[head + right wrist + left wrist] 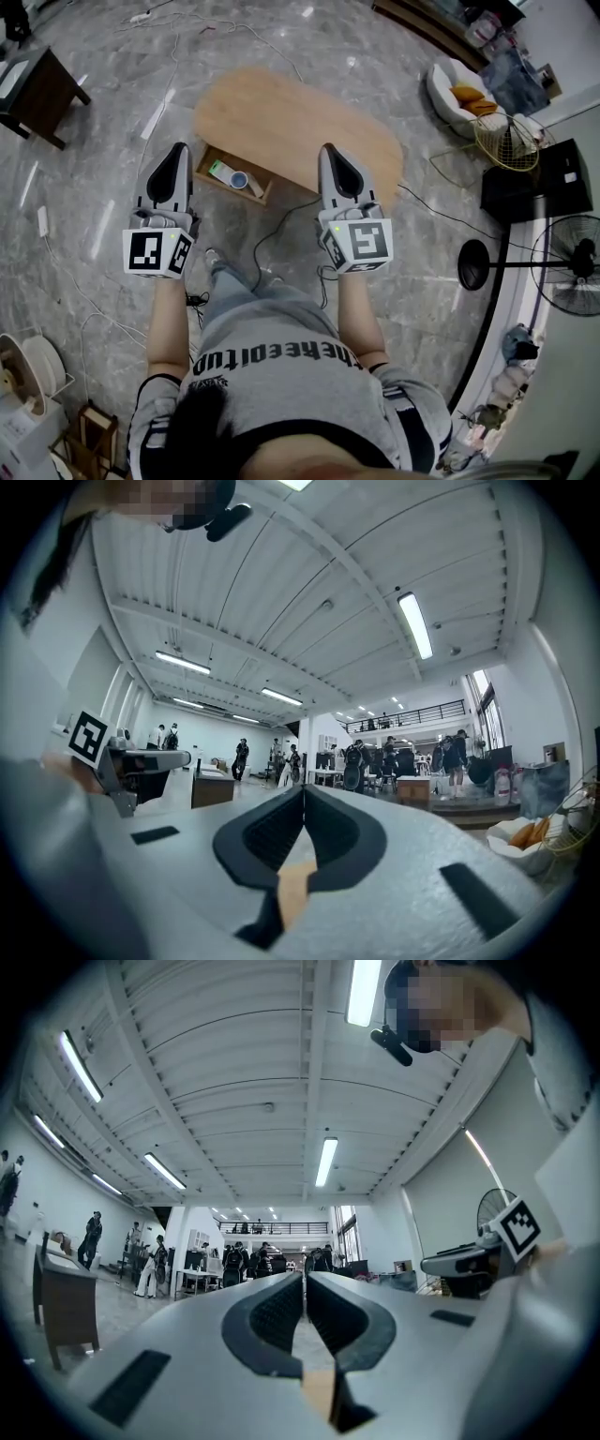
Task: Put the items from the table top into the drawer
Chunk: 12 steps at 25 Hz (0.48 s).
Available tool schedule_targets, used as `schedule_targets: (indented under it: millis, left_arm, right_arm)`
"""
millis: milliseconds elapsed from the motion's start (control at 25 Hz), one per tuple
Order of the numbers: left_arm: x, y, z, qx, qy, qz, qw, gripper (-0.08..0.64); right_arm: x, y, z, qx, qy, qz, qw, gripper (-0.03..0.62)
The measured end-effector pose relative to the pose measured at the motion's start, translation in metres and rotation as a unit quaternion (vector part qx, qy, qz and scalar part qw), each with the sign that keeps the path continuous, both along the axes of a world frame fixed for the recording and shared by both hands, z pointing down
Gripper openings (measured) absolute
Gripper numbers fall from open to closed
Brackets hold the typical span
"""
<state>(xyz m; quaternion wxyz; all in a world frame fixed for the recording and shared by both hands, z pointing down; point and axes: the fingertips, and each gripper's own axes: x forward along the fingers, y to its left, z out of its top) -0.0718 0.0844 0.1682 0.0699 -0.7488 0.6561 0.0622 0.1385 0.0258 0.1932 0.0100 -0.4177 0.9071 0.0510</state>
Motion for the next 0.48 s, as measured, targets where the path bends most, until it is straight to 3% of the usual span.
schedule_targets:
  millis: [480]
  left_arm:
    - [0.037,0.009,-0.002,0.004,0.001,0.009,0.9999,0.015]
  right_arm:
    - [0.033,0.016,-0.002,0.009,-0.008,0.005,1.0,-0.006]
